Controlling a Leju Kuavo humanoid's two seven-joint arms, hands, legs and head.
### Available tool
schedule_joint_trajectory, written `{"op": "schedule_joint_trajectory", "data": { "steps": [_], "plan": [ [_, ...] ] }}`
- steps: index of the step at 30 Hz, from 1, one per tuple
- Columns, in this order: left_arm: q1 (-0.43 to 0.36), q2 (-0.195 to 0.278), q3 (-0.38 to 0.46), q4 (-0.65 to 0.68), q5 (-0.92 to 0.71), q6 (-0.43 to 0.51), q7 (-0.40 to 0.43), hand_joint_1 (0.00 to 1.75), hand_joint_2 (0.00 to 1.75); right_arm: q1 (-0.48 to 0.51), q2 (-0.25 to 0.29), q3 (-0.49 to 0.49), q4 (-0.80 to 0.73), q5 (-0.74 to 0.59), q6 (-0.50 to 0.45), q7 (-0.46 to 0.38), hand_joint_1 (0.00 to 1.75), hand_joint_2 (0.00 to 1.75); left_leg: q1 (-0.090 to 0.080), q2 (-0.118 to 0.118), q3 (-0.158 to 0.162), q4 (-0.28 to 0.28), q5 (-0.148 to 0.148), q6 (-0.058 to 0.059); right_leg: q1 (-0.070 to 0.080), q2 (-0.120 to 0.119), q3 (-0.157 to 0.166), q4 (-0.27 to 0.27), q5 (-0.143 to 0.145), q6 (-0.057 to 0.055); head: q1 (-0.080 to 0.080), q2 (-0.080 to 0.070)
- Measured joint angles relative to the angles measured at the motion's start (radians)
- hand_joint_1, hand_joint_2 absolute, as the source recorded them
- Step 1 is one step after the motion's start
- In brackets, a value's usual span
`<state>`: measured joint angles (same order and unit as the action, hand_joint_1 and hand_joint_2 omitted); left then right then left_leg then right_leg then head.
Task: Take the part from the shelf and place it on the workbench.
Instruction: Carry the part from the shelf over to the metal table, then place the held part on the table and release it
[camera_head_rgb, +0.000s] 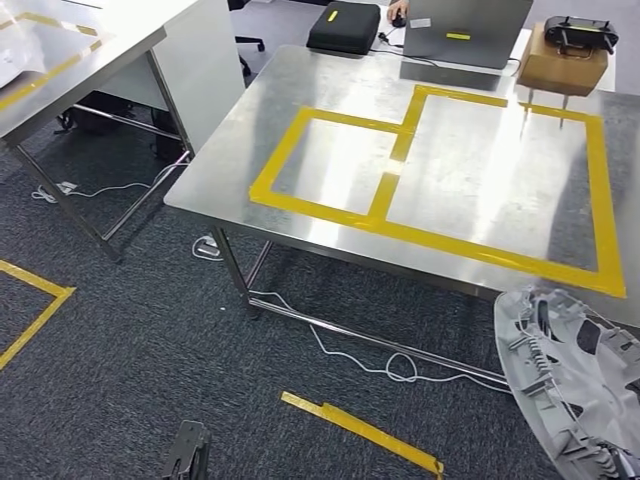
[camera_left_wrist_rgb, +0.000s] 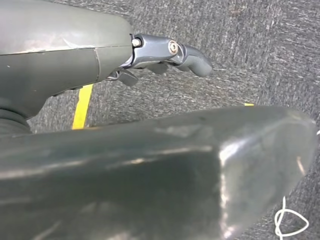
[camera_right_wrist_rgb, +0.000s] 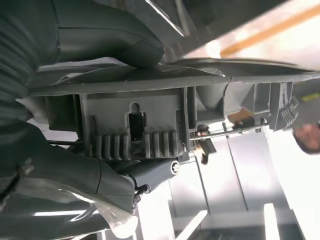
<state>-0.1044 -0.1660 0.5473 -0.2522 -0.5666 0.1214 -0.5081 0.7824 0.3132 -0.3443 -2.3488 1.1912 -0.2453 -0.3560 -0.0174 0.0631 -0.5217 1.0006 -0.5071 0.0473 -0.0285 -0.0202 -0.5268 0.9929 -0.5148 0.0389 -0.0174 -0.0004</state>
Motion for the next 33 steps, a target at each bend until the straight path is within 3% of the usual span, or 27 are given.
{"op": "schedule_joint_trajectory", "data": {
  "steps": [2,4,5,7,9,10,11,13,14,15,17,18,20,21,23,24,25,26,27,29,30,31,33],
  "plan": [
    [-0.002,0.004,0.0,0.0,-0.004,-0.001,0.001,0.0,0.0,-0.012,-0.007,-0.028,-0.005,0.01,0.038,0.001,1.75,1.75,-0.006,-0.003,0.0,-0.01,0.008,0.006,-0.006,-0.003,0.001,-0.011,0.008,0.008,-0.002,0.0],
    [-0.006,0.003,0.0,0.0,-0.008,-0.003,0.002,0.0,0.0,-0.021,-0.017,-0.049,-0.011,0.024,0.062,0.001,1.75,1.75,-0.003,-0.004,0.027,-0.074,0.037,0.014,-0.004,-0.002,0.003,-0.021,0.009,0.008,-0.004,0.0],
    [-0.009,0.002,0.0,0.0,-0.01,-0.004,0.002,0.0,0.0,-0.025,-0.022,-0.056,-0.012,0.03,0.07,0.001,1.75,1.75,0.003,-0.005,0.042,-0.11,0.053,0.021,-0.001,0.003,-0.006,-0.007,-0.002,0.008,-0.002,0.0],
    [-0.012,0.001,0.0,0.0,-0.012,-0.007,0.003,0.0,0.0,-0.036,-0.032,-0.068,-0.013,0.042,0.079,0.002,1.75,1.75,0.015,-0.007,0.058,-0.147,0.07,0.021,-0.001,0.016,-0.052,0.077,-0.047,0.015,0.006,0.0],
    [-0.011,-0.002,0.001,0.0,-0.016,-0.01,0.004,0.0,0.0,-0.047,-0.042,-0.077,-0.013,0.058,0.08,0.008,1.75,1.75,0.025,-0.007,0.057,-0.146,0.068,0.007,-0.011,0.02,-0.104,0.176,-0.082,0.033,0.009,0.0],
    [-0.01,-0.004,0.001,0.0,-0.017,-0.011,0.006,0.0,0.0,-0.051,-0.047,-0.08,-0.012,0.067,0.08,0.012,1.75,1.75,0.032,-0.008,0.057,-0.14,0.062,-0.004,-0.018,0.019,-0.112,0.189,-0.075,0.044,0.009,0.0],
    [-0.009,-0.006,0.001,0.0,-0.018,-0.012,0.007,0.0,0.0,-0.053,-0.051,-0.082,-0.011,0.076,0.079,0.016,1.75,1.75,0.042,-0.009,0.055,-0.128,0.054,-0.017,-0.026,0.017,-0.1,0.166,-0.052,0.057,0.009,0.0],
    [-0.01,-0.006,0.002,0.0,-0.019,-0.013,0.011,0.0,0.0,-0.058,-0.057,-0.085,-0.009,0.093,0.078,0.024,1.75,1.75,0.064,-0.011,0.048,-0.086,0.028,-0.05,-0.04,0.014,-0.046,0.067,-0.003,0.087,0.01,0.0],
    [-0.01,-0.003,0.002,0.0,-0.019,-0.012,0.012,0.0,0.0,-0.061,-0.06,-0.087,-0.006,0.099,0.078,0.027,1.75,1.75,0.071,-0.012,0.041,-0.057,0.009,-0.066,-0.043,0.015,-0.027,0.034,0.002,0.09,0.014,0.0],
    [-0.011,-0.002,0.002,0.0,-0.019,-0.012,0.013,0.0,0.0,-0.063,-0.063,-0.089,-0.003,0.105,0.077,0.03,1.75,1.75,0.073,-0.012,0.035,-0.033,-0.008,-0.079,-0.045,0.018,-0.019,0.025,-0.009,0.08,0.016,0.0],
    [-0.012,0.001,0.003,0.0,-0.02,-0.012,0.013,0.0,0.0,-0.065,-0.069,-0.091,0.0,0.114,0.074,0.033,1.75,1.75,0.071,-0.012,0.029,-0.005,-0.032,-0.097,-0.048,0.025,-0.024,0.05,-0.039,0.043,0.014,0.0],
    [-0.012,0.0,0.003,0.0,-0.02,-0.012,0.013,0.0,0.0,-0.066,-0.07,-0.092,0.001,0.118,0.072,0.035,1.75,1.75,0.071,-0.012,0.031,-0.002,-0.038,-0.102,-0.05,0.027,-0.024,0.063,-0.049,0.03,0.008,0.0],
    [-0.013,0.0,0.003,0.0,-0.02,-0.012,0.013,0.0,0.0,-0.067,-0.073,-0.093,0.001,0.125,0.069,0.036,1.75,1.75,0.073,-0.022,0.021,0.029,-0.059,-0.105,-0.05,0.029,-0.017,0.077,-0.063,0.022,-0.003,0.0],
    [-0.013,0.0,0.003,0.0,-0.02,-0.012,0.013,0.0,0.0,-0.068,-0.074,-0.093,0.0,0.13,0.066,0.039,1.75,1.75,0.072,-0.029,-0.002,0.076,-0.08,-0.101,-0.047,0.03,-0.012,0.078,-0.069,0.019,-0.009,0.0],
    [-0.013,-0.001,0.003,0.0,-0.02,-0.013,0.013,0.0,0.0,-0.068,-0.079,-0.093,-0.002,0.141,0.062,0.046,1.75,1.75,0.063,-0.038,-0.089,0.224,-0.128,-0.086,-0.036,0.033,0.007,0.069,-0.077,0.012,-0.022,0.0],
    [-0.012,-0.001,0.003,0.0,-0.021,-0.013,0.013,0.0,0.0,-0.068,-0.082,-0.093,-0.002,0.146,0.061,0.051,1.75,1.75,0.055,-0.039,-0.137,0.289,-0.137,-0.076,-0.028,0.037,0.019,0.061,-0.082,0.008,-0.024,0.0],
    [-0.01,-0.001,0.004,0.0,-0.021,-0.013,0.014,0.0,0.0,-0.067,-0.084,-0.093,-0.002,0.15,0.06,0.054,1.75,1.75,0.044,-0.042,-0.174,0.326,-0.128,-0.062,-0.019,0.041,0.033,0.053,-0.087,0.003,-0.026,0.0],
    [-0.009,-0.001,0.004,0.0,-0.021,-0.013,0.014,0.0,0.0,-0.067,-0.087,-0.093,-0.002,0.154,0.06,0.058,1.75,1.75,0.032,-0.045,-0.195,0.326,-0.096,-0.043,-0.009,0.046,0.049,0.044,-0.093,-0.003,-0.026,0.0],
    [-0.008,-0.001,0.004,0.0,-0.022,-0.013,0.014,0.0,0.0,-0.066,-0.09,-0.093,-0.002,0.157,0.06,0.06,1.75,1.75,0.017,-0.051,-0.198,0.287,-0.046,-0.019,0.002,0.05,0.066,0.032,-0.1,-0.009,-0.027,0.0],
    [-0.005,0.003,0.005,0.0,-0.022,-0.014,0.014,0.0,0.0,-0.066,-0.097,-0.093,-0.001,0.162,0.058,0.064,1.75,1.75,-0.018,-0.075,-0.178,0.164,0.061,0.044,0.015,0.058,0.102,0.003,-0.113,-0.018,-0.023,0.0],
    [-0.003,0.005,0.006,0.001,-0.022,-0.014,0.014,0.0,0.0,-0.068,-0.102,-0.092,0.0,0.163,0.056,0.066,1.75,1.75,-0.031,-0.086,-0.166,0.117,0.093,0.071,0.018,0.063,0.117,-0.013,-0.117,-0.018,-0.016,0.0],
    [-0.001,0.008,0.007,0.001,-0.021,-0.014,0.016,0.0,0.0,-0.07,-0.108,-0.091,0.001,0.164,0.055,0.069,1.75,1.75,-0.042,-0.094,-0.155,0.088,0.104,0.091,0.016,0.068,0.131,-0.03,-0.119,-0.016,-0.011,0.0],
    [-0.002,0.009,0.009,0.003,-0.019,-0.014,0.018,0.0,0.0,-0.073,-0.122,-0.088,0.002,0.165,0.051,0.078,1.75,1.75,-0.048,-0.09,-0.123,0.048,0.093,0.108,0.013,0.074,0.157,-0.047,-0.108,-0.003,-0.01,0.0]
  ]
}}
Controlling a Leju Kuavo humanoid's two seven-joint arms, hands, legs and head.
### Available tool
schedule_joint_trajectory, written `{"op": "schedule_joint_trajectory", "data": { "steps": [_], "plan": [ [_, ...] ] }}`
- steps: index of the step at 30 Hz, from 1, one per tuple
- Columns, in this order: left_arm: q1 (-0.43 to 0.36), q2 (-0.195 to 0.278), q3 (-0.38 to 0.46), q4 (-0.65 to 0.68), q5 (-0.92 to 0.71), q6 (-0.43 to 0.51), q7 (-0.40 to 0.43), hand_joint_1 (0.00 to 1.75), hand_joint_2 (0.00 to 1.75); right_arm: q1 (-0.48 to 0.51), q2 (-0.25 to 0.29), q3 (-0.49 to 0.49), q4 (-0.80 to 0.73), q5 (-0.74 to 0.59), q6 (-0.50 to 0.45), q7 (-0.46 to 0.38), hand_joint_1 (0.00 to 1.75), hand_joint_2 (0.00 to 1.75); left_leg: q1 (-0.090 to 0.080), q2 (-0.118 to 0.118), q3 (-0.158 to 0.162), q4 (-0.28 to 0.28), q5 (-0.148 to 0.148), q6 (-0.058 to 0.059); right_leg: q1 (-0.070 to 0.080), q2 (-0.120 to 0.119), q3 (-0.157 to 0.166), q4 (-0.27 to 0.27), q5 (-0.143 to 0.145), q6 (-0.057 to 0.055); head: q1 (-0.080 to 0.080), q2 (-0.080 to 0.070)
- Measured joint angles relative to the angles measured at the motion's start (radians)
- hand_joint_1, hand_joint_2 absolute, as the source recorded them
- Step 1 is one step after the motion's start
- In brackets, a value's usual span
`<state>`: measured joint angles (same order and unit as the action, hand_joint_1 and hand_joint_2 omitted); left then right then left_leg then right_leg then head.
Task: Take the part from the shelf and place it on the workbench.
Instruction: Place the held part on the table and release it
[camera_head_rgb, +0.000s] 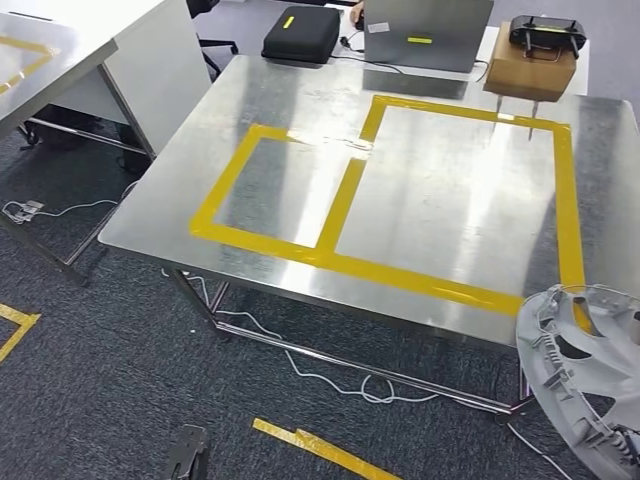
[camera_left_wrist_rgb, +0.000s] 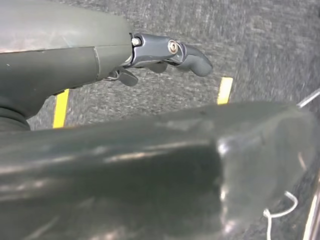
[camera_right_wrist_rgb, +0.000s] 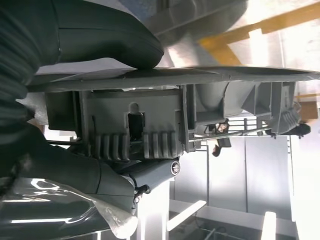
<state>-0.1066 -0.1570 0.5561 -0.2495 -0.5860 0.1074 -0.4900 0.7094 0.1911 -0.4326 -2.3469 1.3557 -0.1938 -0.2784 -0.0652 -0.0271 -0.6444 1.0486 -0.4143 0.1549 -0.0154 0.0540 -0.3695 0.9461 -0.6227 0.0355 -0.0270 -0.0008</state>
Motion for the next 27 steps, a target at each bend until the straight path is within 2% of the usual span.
{"op": "schedule_joint_trajectory", "data": {
  "steps": [2,3,4,5,6,7,8,9,10,11,12,13,14,15,17,18,19,20,21,22,23,24,26,27],
  "plan": [
    [-0.007,0.001,0.001,0.0,0.001,-0.001,0.001,0.0,0.0,0.0,-0.015,0.004,0.001,0.0,-0.001,0.009,1.75,1.75,0.005,0.008,0.052,-0.059,-0.018,0.0,0.001,-0.014,-0.01,0.042,0.021,0.008,-0.003,0.0],
    [-0.01,0.002,0.001,0.0,0.002,-0.002,0.001,0.0,0.0,-0.001,-0.023,0.006,0.001,-0.001,-0.001,0.012,1.75,1.75,0.01,0.011,0.078,-0.084,-0.026,-0.006,0.004,-0.024,-0.038,0.09,0.026,0.01,0.001,0.0],
    [-0.01,0.001,0.002,0.0,0.002,-0.003,0.001,0.0,0.0,-0.004,-0.03,0.008,0.002,-0.001,-0.002,0.015,1.75,1.75,0.014,0.012,0.098,-0.1,-0.033,-0.015,0.005,-0.034,-0.079,0.15,0.018,0.01,0.004,0.0],
    [-0.008,0.0,0.002,0.001,0.002,-0.003,0.0,0.0,0.0,-0.007,-0.037,0.011,0.002,-0.001,-0.004,0.016,1.75,1.75,0.016,0.013,0.114,-0.107,-0.043,-0.024,0.005,-0.039,-0.122,0.206,-0.002,0.01,0.007,0.0],
    [-0.005,0.0,0.002,0.002,0.002,-0.004,0.001,0.0,0.0,-0.009,-0.043,0.013,0.002,-0.001,-0.005,0.017,1.75,1.75,0.018,0.013,0.13,-0.11,-0.055,-0.035,0.005,-0.041,-0.163,0.247,-0.036,0.013,0.007,0.0],
    [-0.003,-0.001,0.002,0.004,0.002,-0.004,0.001,0.0,0.0,-0.01,-0.047,0.014,0.002,-0.001,-0.006,0.018,1.75,1.75,0.021,0.014,0.147,-0.112,-0.07,-0.047,0.004,-0.042,-0.198,0.268,-0.072,0.017,0.007,0.0],
    [-0.001,-0.002,0.002,0.004,0.002,-0.004,0.001,0.0,0.0,-0.01,-0.051,0.016,0.002,-0.001,-0.006,0.018,1.75,1.75,0.024,0.013,0.165,-0.112,-0.085,-0.056,0.003,-0.043,-0.224,0.264,-0.095,0.021,0.007,0.0],
    [0.0,-0.002,0.002,0.005,0.002,-0.004,0.001,0.0,0.0,-0.009,-0.053,0.017,0.003,-0.001,-0.006,0.018,1.75,1.75,0.027,0.013,0.185,-0.112,-0.101,-0.064,0.0,-0.045,-0.242,0.237,-0.092,0.028,0.008,0.0],
    [0.001,-0.002,0.002,0.005,0.002,-0.004,0.001,0.0,0.0,-0.009,-0.056,0.018,0.004,-0.001,-0.006,0.019,1.75,1.75,0.029,0.013,0.205,-0.112,-0.117,-0.071,-0.004,-0.049,-0.252,0.193,-0.053,0.035,0.008,0.0],
    [0.003,-0.002,0.003,0.006,0.003,-0.005,0.001,0.0,0.0,-0.009,-0.058,0.019,0.006,0.0,-0.006,0.022,1.75,1.75,0.028,0.014,0.224,-0.109,-0.133,-0.077,-0.008,-0.058,-0.26,0.148,0.022,0.04,0.009,0.0],
    [0.006,-0.001,0.004,0.007,0.003,-0.006,0.001,0.0,0.0,-0.011,-0.061,0.021,0.009,0.001,-0.005,0.026,1.75,1.75,0.027,0.014,0.236,-0.103,-0.147,-0.083,-0.008,-0.066,-0.263,0.112,0.084,0.037,0.009,0.0],
    [0.007,0.0,0.006,0.008,0.003,-0.006,0.002,0.0,0.0,-0.012,-0.067,0.024,0.011,0.002,-0.004,0.031,1.75,1.75,0.025,0.015,0.241,-0.096,-0.16,-0.088,-0.008,-0.07,-0.264,0.094,0.134,0.028,0.008,0.0],
    [0.007,0.001,0.007,0.009,0.003,-0.007,0.003,0.0,0.0,-0.013,-0.074,0.028,0.014,0.003,-0.003,0.037,1.75,1.75,0.024,0.017,0.242,-0.089,-0.169,-0.093,-0.006,-0.072,-0.264,0.093,0.157,0.014,0.008,0.0],
    [0.003,0.001,0.008,0.009,0.003,-0.008,0.004,0.0,0.0,-0.014,-0.081,0.033,0.015,0.004,-0.002,0.043,1.75,1.75,0.024,0.018,0.238,-0.081,-0.174,-0.097,-0.004,-0.068,-0.261,0.095,0.149,0.001,0.008,0.0],
    [-0.007,0.002,0.009,0.009,0.003,-0.01,0.005,0.0,0.0,-0.013,-0.094,0.04,0.017,0.003,0.003,0.06,1.75,1.75,0.026,0.02,0.214,-0.036,-0.165,-0.107,-0.009,-0.064,-0.25,0.092,0.144,-0.013,0.006,0.0],
    [-0.012,0.001,0.009,0.009,0.002,-0.011,0.005,0.0,0.0,-0.014,-0.102,0.044,0.018,0.0,0.007,0.075,1.75,1.75,0.028,0.02,0.183,0.015,-0.158,-0.115,-0.013,-0.064,-0.241,0.086,0.141,-0.017,0.003,0.0],
    [-0.015,0.001,0.01,0.009,0.002,-0.013,0.005,0.0,0.0,-0.016,-0.114,0.05,0.02,-0.006,0.013,0.095,1.75,1.75,0.034,0.021,0.14,0.082,-0.161,-0.124,-0.016,-0.064,-0.231,0.08,0.138,-0.021,0.001,0.0],
    [-0.016,0.0,0.01,0.009,0.001,-0.015,0.006,0.0,0.0,-0.019,-0.132,0.057,0.022,-0.015,0.021,0.118,1.75,1.75,0.041,0.021,0.092,0.152,-0.178,-0.134,-0.017,-0.061,-0.223,0.076,0.134,-0.023,-0.003,0.0],
    [-0.016,-0.001,0.01,0.009,-0.001,-0.017,0.008,0.0,0.0,-0.024,-0.154,0.067,0.025,-0.026,0.031,0.144,1.75,1.75,0.049,0.021,0.048,0.206,-0.208,-0.141,-0.017,-0.058,-0.215,0.074,0.129,-0.024,-0.004,0.0],
    [-0.016,-0.001,0.01,0.009,-0.003,-0.019,0.011,0.0,0.0,-0.029,-0.178,0.077,0.029,-0.036,0.042,0.169,1.75,1.75,0.055,0.021,0.013,0.24,-0.235,-0.146,-0.018,-0.055,-0.208,0.074,0.123,-0.024,-0.004,0.0],
    [-0.016,-0.001,0.01,0.009,-0.006,-0.02,0.013,0.0,0.0,-0.035,-0.203,0.087,0.036,-0.046,0.052,0.193,1.75,1.75,0.059,0.022,-0.007,0.245,-0.24,-0.148,-0.018,-0.051,-0.2,0.074,0.117,-0.024,-0.005,0.0],
    [-0.017,-0.001,0.01,0.009,-0.01,-0.021,0.015,0.0,0.0,-0.041,-0.227,0.097,0.043,-0.054,0.061,0.216,1.75,1.75,0.062,0.022,-0.012,0.22,-0.217,-0.148,-0.018,-0.049,-0.191,0.074,0.11,-0.022,-0.005,0.0],
    [-0.021,0.0,0.011,0.009,-0.018,-0.023,0.017,0.0,0.0,-0.055,-0.275,0.118,0.06,-0.067,0.076,0.251,1.75,1.75,0.062,0.021,0.012,0.104,-0.111,-0.141,-0.018,-0.045,-0.174,0.073,0.1,-0.018,-0.004,0.0],
    [-0.023,0.0,0.011,0.009,-0.021,-0.024,0.018,0.0,0.0,-0.063,-0.298,0.129,0.069,-0.072,0.082,0.264,1.75,1.75,0.059,0.021,0.026,0.051,-0.076,-0.135,-0.018,-0.043,-0.168,0.072,0.097,-0.015,-0.004,0.0]
  ]
}}
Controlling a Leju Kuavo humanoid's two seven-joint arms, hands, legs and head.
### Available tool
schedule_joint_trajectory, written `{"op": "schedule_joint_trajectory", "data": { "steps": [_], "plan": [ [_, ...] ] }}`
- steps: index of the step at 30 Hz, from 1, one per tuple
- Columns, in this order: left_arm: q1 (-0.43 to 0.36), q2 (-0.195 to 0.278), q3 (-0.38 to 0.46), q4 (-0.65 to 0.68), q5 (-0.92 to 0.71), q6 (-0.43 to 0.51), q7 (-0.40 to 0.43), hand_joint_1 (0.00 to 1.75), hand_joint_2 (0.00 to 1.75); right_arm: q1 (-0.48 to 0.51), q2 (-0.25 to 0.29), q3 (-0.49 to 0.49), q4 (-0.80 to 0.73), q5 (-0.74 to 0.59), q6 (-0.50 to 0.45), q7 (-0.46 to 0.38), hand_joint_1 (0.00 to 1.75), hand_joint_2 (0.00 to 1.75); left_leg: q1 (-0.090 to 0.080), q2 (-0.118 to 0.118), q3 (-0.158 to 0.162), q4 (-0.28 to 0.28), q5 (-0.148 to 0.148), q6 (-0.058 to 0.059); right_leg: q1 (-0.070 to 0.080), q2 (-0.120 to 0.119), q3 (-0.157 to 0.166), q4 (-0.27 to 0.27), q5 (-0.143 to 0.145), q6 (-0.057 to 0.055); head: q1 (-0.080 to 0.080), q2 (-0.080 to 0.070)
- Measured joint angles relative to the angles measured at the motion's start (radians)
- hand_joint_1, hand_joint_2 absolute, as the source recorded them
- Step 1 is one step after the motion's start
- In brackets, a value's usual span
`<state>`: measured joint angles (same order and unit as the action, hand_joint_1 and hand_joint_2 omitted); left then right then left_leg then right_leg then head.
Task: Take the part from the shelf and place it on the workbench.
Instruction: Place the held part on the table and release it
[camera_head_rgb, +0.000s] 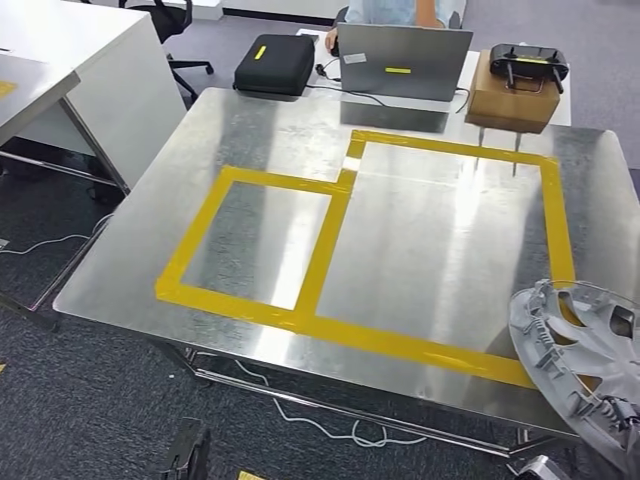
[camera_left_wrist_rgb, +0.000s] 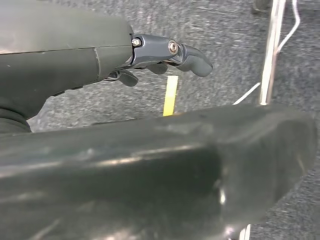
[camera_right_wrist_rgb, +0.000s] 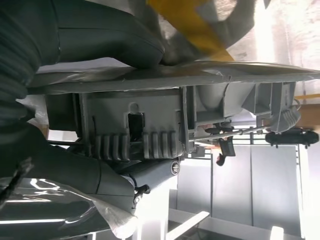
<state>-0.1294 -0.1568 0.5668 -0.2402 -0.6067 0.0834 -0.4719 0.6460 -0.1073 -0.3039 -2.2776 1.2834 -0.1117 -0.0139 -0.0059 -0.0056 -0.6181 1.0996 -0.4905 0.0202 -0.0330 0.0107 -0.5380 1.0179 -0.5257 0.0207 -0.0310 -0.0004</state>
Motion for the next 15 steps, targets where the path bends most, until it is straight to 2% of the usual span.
{"op": "schedule_joint_trajectory", "data": {
  "steps": [1,2,3,4,6,7,9,10,11,12,13,15],
  "plan": [
    [-0.002,0.0,0.0,0.0,-0.003,-0.001,0.001,0.0,0.0,-0.008,-0.023,0.011,0.01,-0.005,0.006,0.012,1.75,1.75,-0.004,-0.001,0.01,-0.042,0.018,0.007,0.0,0.002,0.001,-0.001,-0.002,0.005,-0.002,0.0],
    [-0.004,0.0,0.0,0.0,-0.007,-0.003,0.003,0.0,0.0,-0.017,-0.046,0.023,0.022,-0.011,0.011,0.023,1.75,1.75,-0.007,-0.001,0.013,-0.061,0.022,0.012,0.001,0.003,0.0,-0.002,-0.004,0.011,-0.003,0.0],
    [-0.006,0.0,-0.001,0.0,-0.01,-0.004,0.004,0.0,0.0,-0.026,-0.069,0.034,0.034,-0.018,0.016,0.033,1.75,1.75,-0.009,-0.001,0.013,-0.066,0.017,0.014,0.002,0.004,-0.001,-0.004,-0.005,0.018,-0.005,0.0],
    [-0.007,-0.001,-0.001,0.0,-0.014,-0.005,0.005,0.0,0.0,-0.035,-0.091,0.044,0.046,-0.025,0.02,0.043,1.75,1.75,-0.009,-0.001,0.017,-0.076,0.024,0.017,0.003,0.004,-0.002,-0.006,-0.007,0.025,-0.007,0.0],
    [-0.011,-0.002,-0.002,0.0,-0.018,-0.007,0.007,0.0,0.0,-0.052,-0.131,0.059,0.068,-0.037,0.027,0.057,1.75,1.75,-0.005,0.0,0.026,-0.089,0.036,0.023,0.003,0.0,-0.01,0.013,-0.027,0.034,-0.005,0.0],
    [-0.013,-0.003,-0.003,0.0,-0.02,-0.007,0.008,0.0,0.0,-0.059,-0.147,0.064,0.078,-0.04,0.029,0.06,1.75,1.75,-0.004,0.001,0.03,-0.096,0.039,0.027,0.004,-0.002,-0.026,0.048,-0.051,0.036,-0.004,0.0],
    [-0.015,-0.004,-0.003,0.0,-0.021,-0.008,0.011,0.0,0.0,-0.07,-0.172,0.074,0.096,-0.043,0.031,0.063,1.75,1.75,-0.009,0.002,0.03,-0.098,0.039,0.034,0.005,-0.004,-0.084,0.173,-0.119,0.037,-0.004,0.0],
    [-0.015,-0.005,-0.004,0.0,-0.021,-0.009,0.012,0.0,0.0,-0.074,-0.182,0.078,0.104,-0.044,0.032,0.064,1.75,1.75,-0.012,0.003,0.029,-0.097,0.038,0.035,0.005,-0.004,-0.113,0.231,-0.142,0.038,-0.004,0.0],
    [-0.014,-0.005,-0.004,0.0,-0.021,-0.009,0.013,0.0,0.0,-0.076,-0.191,0.083,0.11,-0.044,0.032,0.065,1.75,1.75,-0.014,0.003,0.03,-0.096,0.037,0.037,0.006,-0.004,-0.128,0.263,-0.148,0.038,-0.005,0.0],
    [-0.013,-0.006,-0.004,0.0,-0.021,-0.009,0.014,0.0,0.0,-0.079,-0.197,0.086,0.115,-0.044,0.032,0.065,1.75,1.75,-0.016,0.003,0.03,-0.095,0.036,0.037,0.007,-0.005,-0.124,0.253,-0.131,0.037,-0.004,0.0],
    [-0.014,-0.006,-0.004,0.0,-0.021,-0.009,0.014,0.0,0.0,-0.082,-0.204,0.089,0.119,-0.045,0.032,0.065,1.75,1.75,-0.017,0.003,0.031,-0.094,0.035,0.037,0.008,-0.005,-0.1,0.203,-0.097,0.035,-0.005,0.0],
    [-0.015,-0.006,-0.004,0.0,-0.021,-0.009,0.014,0.0,0.0,-0.089,-0.215,0.094,0.125,-0.045,0.032,0.065,1.75,1.75,-0.02,0.003,0.032,-0.086,0.031,0.034,0.01,-0.007,-0.032,0.064,-0.034,0.03,-0.004,0.0]
  ]
}}
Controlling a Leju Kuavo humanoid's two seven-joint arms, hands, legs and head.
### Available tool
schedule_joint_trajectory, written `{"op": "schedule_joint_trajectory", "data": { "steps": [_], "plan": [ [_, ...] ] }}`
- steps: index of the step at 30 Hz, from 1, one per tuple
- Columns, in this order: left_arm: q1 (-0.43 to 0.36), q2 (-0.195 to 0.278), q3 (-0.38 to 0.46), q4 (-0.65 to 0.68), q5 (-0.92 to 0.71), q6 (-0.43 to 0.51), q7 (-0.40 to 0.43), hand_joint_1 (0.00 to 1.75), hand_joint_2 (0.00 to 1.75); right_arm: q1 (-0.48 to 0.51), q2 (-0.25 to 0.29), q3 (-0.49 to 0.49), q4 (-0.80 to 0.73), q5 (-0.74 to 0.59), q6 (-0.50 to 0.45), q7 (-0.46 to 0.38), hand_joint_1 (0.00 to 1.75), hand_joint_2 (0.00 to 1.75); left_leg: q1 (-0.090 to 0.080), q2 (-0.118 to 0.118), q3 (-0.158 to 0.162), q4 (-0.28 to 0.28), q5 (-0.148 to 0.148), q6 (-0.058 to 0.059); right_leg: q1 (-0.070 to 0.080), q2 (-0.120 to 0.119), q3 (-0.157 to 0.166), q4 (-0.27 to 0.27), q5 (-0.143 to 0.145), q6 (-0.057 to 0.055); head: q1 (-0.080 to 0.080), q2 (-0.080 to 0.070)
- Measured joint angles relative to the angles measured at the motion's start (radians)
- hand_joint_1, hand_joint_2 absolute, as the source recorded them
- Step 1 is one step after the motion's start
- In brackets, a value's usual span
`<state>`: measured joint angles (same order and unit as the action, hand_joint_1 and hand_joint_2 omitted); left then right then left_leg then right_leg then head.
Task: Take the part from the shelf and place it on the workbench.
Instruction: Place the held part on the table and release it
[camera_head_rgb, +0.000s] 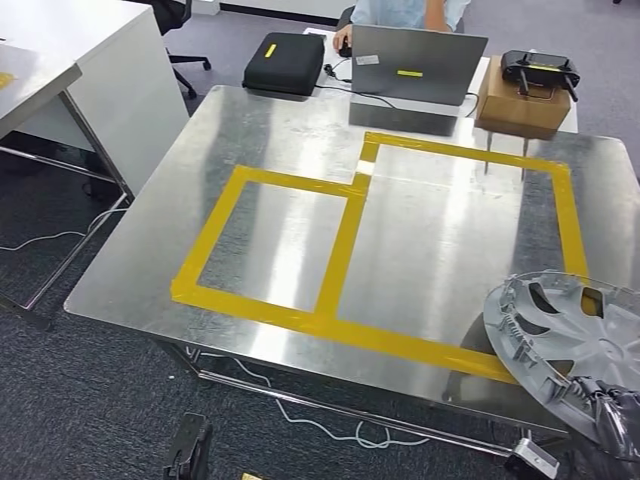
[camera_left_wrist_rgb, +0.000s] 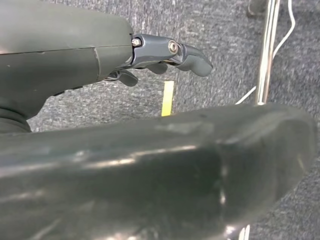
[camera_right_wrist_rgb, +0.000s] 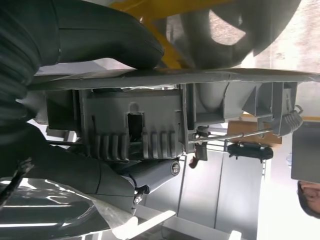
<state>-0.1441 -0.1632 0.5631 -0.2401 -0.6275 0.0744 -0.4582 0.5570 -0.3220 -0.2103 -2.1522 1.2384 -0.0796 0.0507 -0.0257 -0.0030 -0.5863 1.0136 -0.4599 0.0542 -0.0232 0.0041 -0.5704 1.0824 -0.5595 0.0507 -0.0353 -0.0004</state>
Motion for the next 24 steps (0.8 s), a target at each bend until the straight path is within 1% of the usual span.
{"op": "schedule_joint_trajectory", "data": {
  "steps": [1,2,3,5,6,7,8,9,10,11,12,13,14,15,16,17,19,20,21,22,23,24],
  "plan": [
    [0.0,0.0,0.0,0.0,0.0,0.0,0.0,0.0,0.0,-0.003,-0.004,0.003,0.002,0.0,0.0,0.0,1.75,1.75,-0.002,0.0,-0.001,0.004,-0.002,-0.003,0.001,0.0,0.025,-0.048,0.017,-0.004,0.0,0.0],
    [0.0,0.0,0.0,0.0,0.0,0.0,0.0,0.0,0.0,-0.005,-0.008,0.005,0.005,0.0,0.0,0.0,1.75,1.75,-0.003,-0.001,-0.002,0.007,-0.003,-0.007,0.003,0.0,0.037,-0.07,0.021,-0.008,-0.001,0.0],
    [0.0,0.0,0.0,0.0,0.0,0.0,0.0,0.0,0.0,-0.006,-0.011,0.007,0.007,0.0,0.0,0.0,1.75,1.75,-0.004,-0.001,-0.002,0.009,-0.003,-0.011,0.006,0.001,0.039,-0.072,0.021,-0.012,-0.001,0.0],
    [0.0,0.001,0.0,0.0,0.0,0.0,0.0,0.0,0.0,-0.008,-0.015,0.011,0.009,-0.001,0.0,0.0,1.75,1.75,-0.003,-0.002,-0.003,0.013,-0.005,-0.019,0.003,0.001,0.044,-0.076,0.027,-0.021,-0.002,0.0],
    [0.0,0.001,0.0,0.0,0.0,0.0,0.0,0.0,0.0,-0.009,-0.016,0.013,0.01,-0.001,0.0,0.0,1.75,1.75,-0.003,-0.002,-0.008,0.026,-0.017,-0.026,0.0,0.0,0.045,-0.078,0.03,-0.026,-0.004,0.0],
    [0.0,0.002,0.0,0.0,0.0,0.0,0.0,0.0,0.0,-0.011,-0.017,0.015,0.011,-0.001,0.0,0.0,1.75,1.75,-0.001,-0.002,-0.021,0.059,-0.04,-0.033,-0.004,-0.001,0.046,-0.08,0.033,-0.03,-0.006,0.0],
    [0.0,0.002,0.0,0.0,-0.001,0.0,0.0,0.0,0.0,-0.012,-0.017,0.016,0.012,-0.001,0.0,0.0,1.75,1.75,0.004,-0.002,-0.043,0.112,-0.072,-0.042,-0.006,-0.003,0.046,-0.08,0.034,-0.032,-0.008,0.0],
    [0.0,0.002,0.0,0.0,-0.001,0.0,0.0,0.0,0.0,-0.013,-0.018,0.018,0.012,-0.001,0.0,0.0,1.75,1.75,0.009,-0.002,-0.073,0.181,-0.107,-0.049,-0.007,-0.003,0.045,-0.08,0.034,-0.033,-0.01,0.0],
    [0.001,0.002,0.0,0.0,-0.001,0.0,0.0,0.0,0.0,-0.013,-0.018,0.019,0.013,-0.001,0.0,0.0,1.75,1.75,0.015,-0.001,-0.101,0.247,-0.134,-0.054,-0.008,-0.003,0.045,-0.08,0.034,-0.033,-0.01,0.0],
    [0.002,0.002,0.0,0.0,-0.001,0.0,0.0,0.0,0.0,-0.013,-0.018,0.02,0.015,-0.001,0.0,0.0,1.75,1.75,0.02,-0.001,-0.12,0.29,-0.145,-0.058,-0.008,-0.003,0.044,-0.08,0.034,-0.033,-0.01,0.0],
    [0.002,0.003,0.0,0.0,-0.001,0.0,0.0,0.0,0.0,-0.013,-0.018,0.021,0.016,-0.001,0.0,0.0,1.75,1.75,0.024,-0.001,-0.121,0.294,-0.135,-0.06,-0.009,-0.003,0.045,-0.08,0.034,-0.033,-0.01,0.0],
    [0.002,0.003,0.0,0.0,-0.001,0.0,0.0,0.0,0.0,-0.013,-0.018,0.022,0.018,-0.002,0.0,0.0,1.75,1.75,0.026,-0.001,-0.103,0.258,-0.107,-0.06,-0.01,-0.003,0.046,-0.08,0.033,-0.032,-0.01,0.0],
    [0.002,0.003,0.0,0.0,-0.002,0.0,0.0,0.0,0.0,-0.014,-0.019,0.023,0.019,-0.004,0.002,0.002,1.75,1.75,0.027,-0.001,-0.069,0.191,-0.069,-0.059,-0.011,-0.003,0.048,-0.08,0.032,-0.03,-0.01,0.0],
    [0.001,0.003,0.0,0.0,-0.005,-0.001,0.0,0.0,0.0,-0.016,-0.022,0.024,0.021,-0.008,0.005,0.005,1.75,1.75,0.027,-0.002,-0.034,0.119,-0.038,-0.056,-0.01,-0.002,0.049,-0.08,0.031,-0.027,-0.01,0.0],
    [0.0,0.003,-0.001,0.0,-0.008,-0.002,0.0,0.0,0.0,-0.02,-0.027,0.026,0.024,-0.014,0.01,0.008,1.75,1.75,0.026,-0.002,-0.007,0.06,-0.021,-0.051,-0.01,-0.001,0.048,-0.079,0.03,-0.022,-0.01,0.0],
    [-0.001,0.003,-0.001,0.0,-0.013,-0.004,0.002,0.0,0.0,-0.029,-0.035,0.029,0.031,-0.024,0.017,0.012,1.75,1.75,0.024,-0.001,0.008,0.024,-0.015,-0.047,-0.009,0.0,0.046,-0.08,0.03,-0.015,-0.009,0.0],
    [-0.003,0.003,-0.004,0.0,-0.024,-0.009,0.007,0.0,0.0,-0.063,-0.058,0.037,0.06,-0.047,0.032,0.017,1.75,1.75,0.02,0.0,0.01,0.007,-0.019,-0.037,-0.008,0.003,0.043,-0.084,0.034,0.001,-0.009,0.0],
    [-0.005,0.003,-0.007,0.0,-0.031,-0.012,0.011,0.0,0.0,-0.087,-0.072,0.043,0.083,-0.061,0.04,0.017,1.75,1.75,0.021,0.002,0.011,0.003,-0.015,-0.03,-0.01,0.003,0.04,-0.085,0.034,0.008,-0.008,0.0],
    [-0.007,0.002,-0.01,0.0,-0.038,-0.015,0.014,0.0,0.0,-0.116,-0.086,0.05,0.11,-0.074,0.047,0.015,1.75,1.75,0.022,0.003,0.013,-0.002,-0.012,-0.022,-0.01,0.001,0.036,-0.078,0.027,0.013,-0.008,0.0],
    [-0.012,0.001,-0.014,0.0,-0.044,-0.018,0.018,0.0,0.0,-0.147,-0.1,0.058,0.141,-0.085,0.054,0.01,1.75,1.75,0.023,0.005,0.015,-0.008,-0.007,-0.014,-0.009,0.0,0.023,-0.052,0.011,0.015,-0.006,0.0],
    [-0.016,0.0,-0.018,0.0,-0.049,-0.02,0.022,0.0,0.0,-0.181,-0.113,0.067,0.175,-0.094,0.059,0.005,1.75,1.75,0.022,0.007,0.015,-0.012,-0.004,-0.007,-0.009,-0.002,-0.003,-0.002,-0.017,0.016,-0.005,0.0],
    [-0.02,-0.001,-0.023,0.0,-0.055,-0.022,0.025,0.0,0.0,-0.214,-0.124,0.078,0.211,-0.101,0.063,-0.001,1.75,1.75,0.019,0.008,0.013,-0.012,-0.003,-0.002,-0.008,-0.003,-0.035,0.065,-0.049,0.016,-0.004,0.0]
  ]
}}
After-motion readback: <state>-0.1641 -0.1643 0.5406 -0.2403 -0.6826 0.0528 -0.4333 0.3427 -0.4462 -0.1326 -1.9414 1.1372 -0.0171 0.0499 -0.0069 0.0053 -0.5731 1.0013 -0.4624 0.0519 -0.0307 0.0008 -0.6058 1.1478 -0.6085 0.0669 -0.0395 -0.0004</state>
